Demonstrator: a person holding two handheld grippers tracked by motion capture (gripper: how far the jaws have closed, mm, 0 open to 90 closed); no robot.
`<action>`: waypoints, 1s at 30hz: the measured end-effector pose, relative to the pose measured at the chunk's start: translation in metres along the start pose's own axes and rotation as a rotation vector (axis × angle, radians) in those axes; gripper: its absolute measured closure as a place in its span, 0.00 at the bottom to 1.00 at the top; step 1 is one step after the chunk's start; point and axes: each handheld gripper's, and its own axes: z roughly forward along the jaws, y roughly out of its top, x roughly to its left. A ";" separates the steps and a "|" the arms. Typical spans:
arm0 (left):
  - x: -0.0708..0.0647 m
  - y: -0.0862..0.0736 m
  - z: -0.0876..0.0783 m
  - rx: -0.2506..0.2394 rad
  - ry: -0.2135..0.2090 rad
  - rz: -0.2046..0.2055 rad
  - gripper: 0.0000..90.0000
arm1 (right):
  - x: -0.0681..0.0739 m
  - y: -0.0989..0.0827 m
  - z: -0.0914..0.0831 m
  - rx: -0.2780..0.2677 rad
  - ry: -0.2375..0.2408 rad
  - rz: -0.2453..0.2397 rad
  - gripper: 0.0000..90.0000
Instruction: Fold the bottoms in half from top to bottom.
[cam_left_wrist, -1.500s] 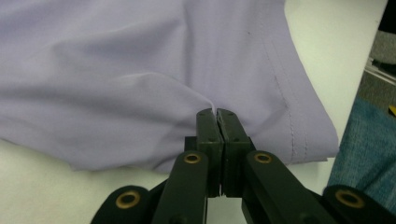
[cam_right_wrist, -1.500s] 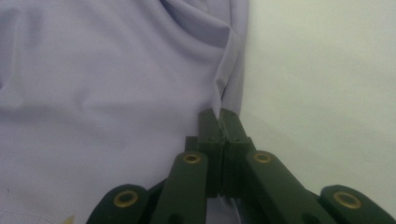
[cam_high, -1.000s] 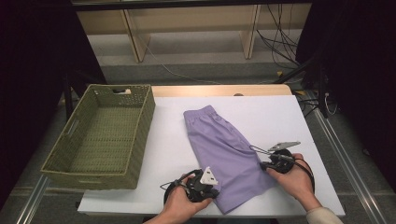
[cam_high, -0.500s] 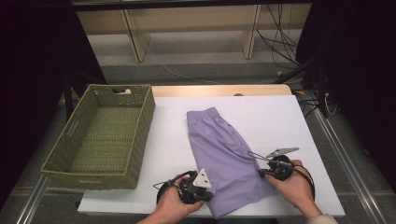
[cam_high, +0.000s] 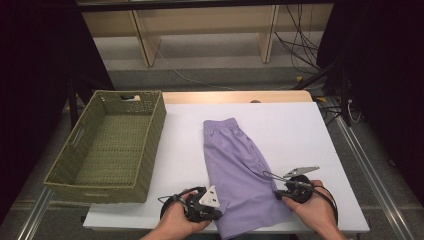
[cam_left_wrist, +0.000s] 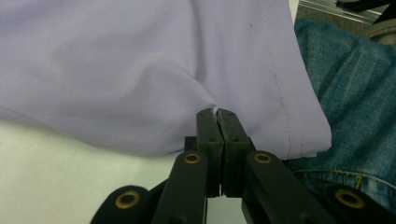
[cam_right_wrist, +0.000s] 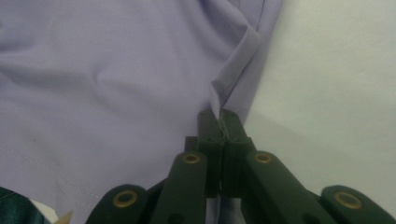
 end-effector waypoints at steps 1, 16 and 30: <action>0.000 -0.001 -0.001 0.000 -0.004 -0.001 0.98 | 0.001 -0.001 0.000 0.002 0.003 0.005 0.99; 0.004 -0.013 -0.011 0.009 -0.025 -0.007 0.98 | 0.012 -0.009 -0.002 0.019 0.043 0.018 0.99; 0.009 -0.028 -0.023 0.006 -0.057 0.003 0.98 | 0.026 -0.015 -0.003 0.026 0.093 0.008 0.99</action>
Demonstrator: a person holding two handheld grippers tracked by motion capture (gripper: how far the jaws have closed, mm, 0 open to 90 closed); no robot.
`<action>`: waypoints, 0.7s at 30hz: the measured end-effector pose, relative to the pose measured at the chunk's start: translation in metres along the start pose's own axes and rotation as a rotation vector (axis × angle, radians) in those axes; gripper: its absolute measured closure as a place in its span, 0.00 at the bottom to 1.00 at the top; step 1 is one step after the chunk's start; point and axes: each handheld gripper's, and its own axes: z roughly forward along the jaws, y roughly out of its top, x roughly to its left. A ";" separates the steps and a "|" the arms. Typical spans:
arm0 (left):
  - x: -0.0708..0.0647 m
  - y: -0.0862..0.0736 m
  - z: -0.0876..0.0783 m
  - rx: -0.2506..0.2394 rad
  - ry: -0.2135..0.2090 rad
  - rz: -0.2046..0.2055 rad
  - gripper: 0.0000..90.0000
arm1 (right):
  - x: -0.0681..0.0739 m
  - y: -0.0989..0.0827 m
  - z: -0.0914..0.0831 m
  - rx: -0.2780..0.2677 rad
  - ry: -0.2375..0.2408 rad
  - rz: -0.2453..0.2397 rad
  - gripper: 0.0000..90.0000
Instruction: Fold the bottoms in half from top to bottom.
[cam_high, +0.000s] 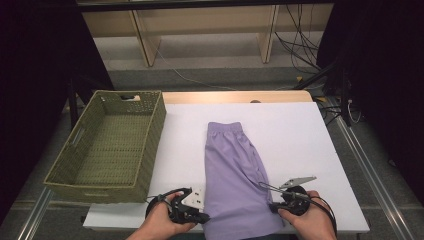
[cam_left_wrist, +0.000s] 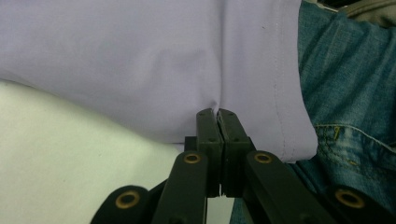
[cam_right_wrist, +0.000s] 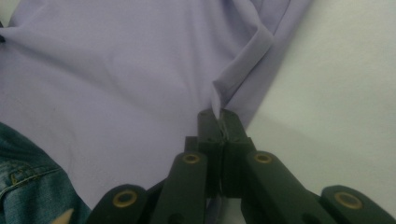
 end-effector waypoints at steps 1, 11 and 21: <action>0.000 -0.001 -0.001 0.000 -0.001 0.000 0.98 | 0.001 0.000 0.000 0.002 0.001 -0.001 0.99; 0.001 -0.006 -0.005 0.014 -0.006 -0.004 0.98 | 0.007 -0.003 -0.001 0.021 0.027 -0.005 1.00; 0.000 -0.010 -0.009 0.013 -0.018 -0.012 0.98 | 0.014 -0.006 -0.001 0.037 0.050 -0.005 1.00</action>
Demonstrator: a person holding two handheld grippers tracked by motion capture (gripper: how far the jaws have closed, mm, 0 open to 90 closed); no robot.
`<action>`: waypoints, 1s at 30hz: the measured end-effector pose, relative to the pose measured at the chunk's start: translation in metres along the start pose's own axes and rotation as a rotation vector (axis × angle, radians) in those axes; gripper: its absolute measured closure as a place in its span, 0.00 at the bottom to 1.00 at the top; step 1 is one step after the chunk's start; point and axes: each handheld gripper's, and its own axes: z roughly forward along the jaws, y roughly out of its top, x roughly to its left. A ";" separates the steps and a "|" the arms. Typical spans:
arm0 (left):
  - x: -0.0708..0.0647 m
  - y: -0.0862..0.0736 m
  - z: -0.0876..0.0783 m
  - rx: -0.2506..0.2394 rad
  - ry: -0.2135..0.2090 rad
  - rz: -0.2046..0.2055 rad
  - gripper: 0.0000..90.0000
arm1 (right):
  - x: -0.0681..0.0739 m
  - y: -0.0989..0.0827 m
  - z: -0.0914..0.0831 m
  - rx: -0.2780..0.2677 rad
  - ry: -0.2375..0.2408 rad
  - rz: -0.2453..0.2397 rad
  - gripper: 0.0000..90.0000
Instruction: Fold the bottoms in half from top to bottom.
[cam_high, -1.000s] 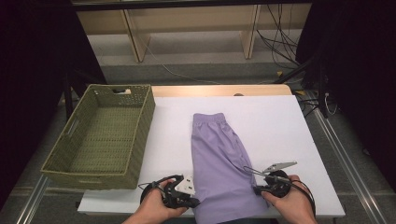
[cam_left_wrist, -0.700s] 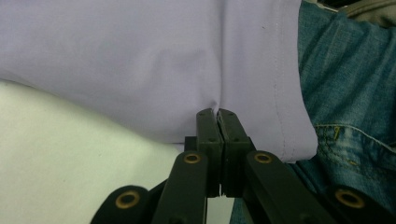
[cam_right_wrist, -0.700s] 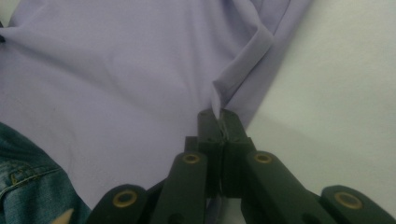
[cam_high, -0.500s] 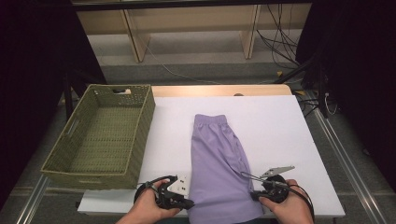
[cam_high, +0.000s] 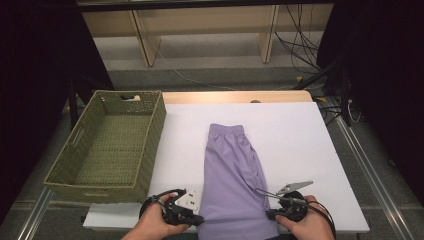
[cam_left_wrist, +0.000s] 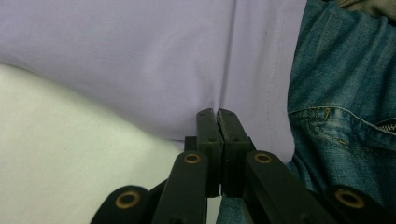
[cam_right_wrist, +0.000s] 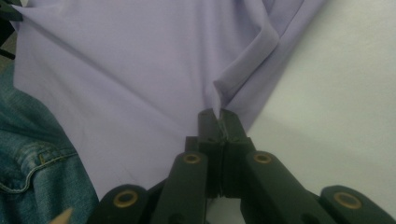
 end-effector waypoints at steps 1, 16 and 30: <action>0.000 0.000 0.000 -0.001 -0.002 -0.002 0.98 | 0.000 0.000 0.000 0.004 0.001 -0.004 1.00; -0.009 -0.004 -0.003 0.008 -0.010 0.009 0.98 | 0.005 -0.006 -0.001 0.034 0.028 -0.004 1.00; -0.012 -0.006 -0.005 0.004 -0.016 0.019 0.98 | 0.007 -0.008 -0.002 0.046 0.044 -0.004 1.00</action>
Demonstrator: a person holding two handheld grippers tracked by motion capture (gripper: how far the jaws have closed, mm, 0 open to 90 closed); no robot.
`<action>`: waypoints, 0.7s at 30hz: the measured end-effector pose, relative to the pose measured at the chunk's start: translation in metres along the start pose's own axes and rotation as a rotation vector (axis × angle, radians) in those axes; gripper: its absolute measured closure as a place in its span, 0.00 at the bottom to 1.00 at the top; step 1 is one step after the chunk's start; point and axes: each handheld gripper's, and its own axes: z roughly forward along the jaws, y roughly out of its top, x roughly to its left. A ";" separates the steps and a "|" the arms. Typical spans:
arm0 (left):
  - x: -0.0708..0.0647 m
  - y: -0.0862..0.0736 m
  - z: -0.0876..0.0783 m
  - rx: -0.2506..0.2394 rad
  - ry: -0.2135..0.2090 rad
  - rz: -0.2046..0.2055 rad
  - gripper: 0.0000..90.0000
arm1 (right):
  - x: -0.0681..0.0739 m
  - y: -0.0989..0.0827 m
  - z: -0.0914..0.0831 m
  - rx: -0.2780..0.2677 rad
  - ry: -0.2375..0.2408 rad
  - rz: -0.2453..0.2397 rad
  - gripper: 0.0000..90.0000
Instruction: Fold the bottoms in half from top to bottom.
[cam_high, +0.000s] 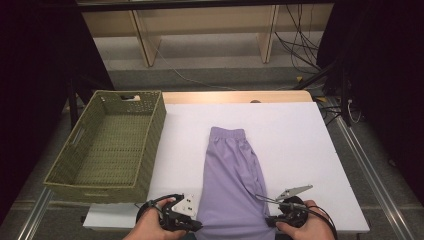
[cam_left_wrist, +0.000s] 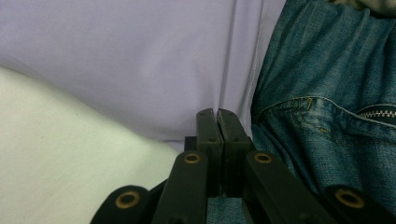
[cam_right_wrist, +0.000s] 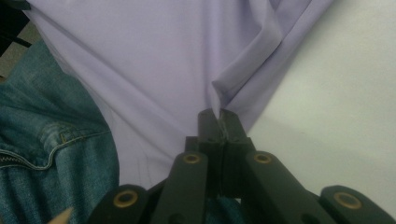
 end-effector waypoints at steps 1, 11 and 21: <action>0.000 0.000 0.000 0.001 -0.001 0.002 0.98 | 0.000 0.000 0.000 0.002 0.000 -0.008 1.00; -0.001 -0.001 -0.004 -0.066 0.012 0.002 0.93 | -0.001 -0.002 -0.002 -0.006 0.009 0.006 0.96; 0.003 0.000 -0.008 -0.140 0.036 -0.025 0.75 | -0.010 0.002 -0.012 -0.220 -0.008 -0.003 0.73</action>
